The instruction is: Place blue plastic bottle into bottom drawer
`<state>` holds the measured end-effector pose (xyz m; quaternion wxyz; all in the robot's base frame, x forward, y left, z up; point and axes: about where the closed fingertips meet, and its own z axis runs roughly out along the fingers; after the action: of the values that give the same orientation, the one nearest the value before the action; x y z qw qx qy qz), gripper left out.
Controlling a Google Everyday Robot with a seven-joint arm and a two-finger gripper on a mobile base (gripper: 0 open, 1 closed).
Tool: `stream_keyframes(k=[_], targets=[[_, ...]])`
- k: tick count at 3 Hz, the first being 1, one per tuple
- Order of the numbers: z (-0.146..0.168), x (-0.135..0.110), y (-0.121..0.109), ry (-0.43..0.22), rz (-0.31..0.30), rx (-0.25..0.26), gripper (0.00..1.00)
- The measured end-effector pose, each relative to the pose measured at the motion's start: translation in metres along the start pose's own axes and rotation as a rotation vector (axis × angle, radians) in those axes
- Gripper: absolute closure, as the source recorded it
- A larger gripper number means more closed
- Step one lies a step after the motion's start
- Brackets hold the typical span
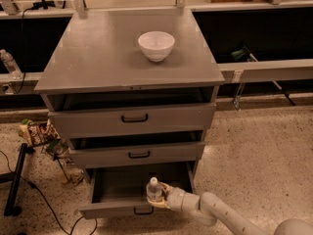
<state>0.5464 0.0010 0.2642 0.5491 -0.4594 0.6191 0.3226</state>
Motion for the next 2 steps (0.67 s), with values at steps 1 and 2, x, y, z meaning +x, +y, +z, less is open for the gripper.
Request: stream_keyframes(k=[1, 2], targets=[[0.0001, -0.0001, 0.0001, 0.0, 0.0, 0.0, 1.0], [0.0001, -0.0002, 0.0001, 0.0, 0.0, 0.0, 1.0]])
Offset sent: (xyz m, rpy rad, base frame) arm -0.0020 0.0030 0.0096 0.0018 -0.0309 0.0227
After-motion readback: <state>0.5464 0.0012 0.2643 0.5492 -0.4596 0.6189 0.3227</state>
